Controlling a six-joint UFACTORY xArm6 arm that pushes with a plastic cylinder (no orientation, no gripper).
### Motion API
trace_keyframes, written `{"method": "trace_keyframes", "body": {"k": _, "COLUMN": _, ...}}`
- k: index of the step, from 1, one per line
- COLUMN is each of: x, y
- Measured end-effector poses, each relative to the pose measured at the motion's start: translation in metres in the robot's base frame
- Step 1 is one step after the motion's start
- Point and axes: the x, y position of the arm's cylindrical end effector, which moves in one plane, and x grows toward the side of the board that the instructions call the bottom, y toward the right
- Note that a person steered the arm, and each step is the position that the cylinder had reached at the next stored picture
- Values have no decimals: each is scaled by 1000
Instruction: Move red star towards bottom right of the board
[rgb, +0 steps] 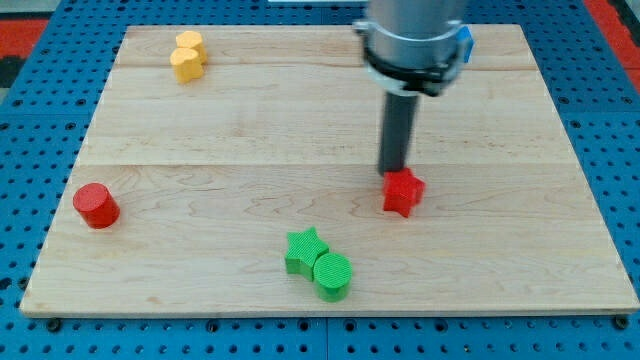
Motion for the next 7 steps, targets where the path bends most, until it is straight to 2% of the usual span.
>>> {"method": "trace_keyframes", "body": {"k": 1, "x": 20, "y": 18}}
{"method": "trace_keyframes", "body": {"k": 2, "x": 1, "y": -50}}
{"method": "trace_keyframes", "body": {"k": 3, "x": 17, "y": -37}}
{"method": "trace_keyframes", "body": {"k": 4, "x": 44, "y": 19}}
{"method": "trace_keyframes", "body": {"k": 5, "x": 55, "y": -2}}
{"method": "trace_keyframes", "body": {"k": 6, "x": 74, "y": 9}}
{"method": "trace_keyframes", "body": {"k": 7, "x": 77, "y": 77}}
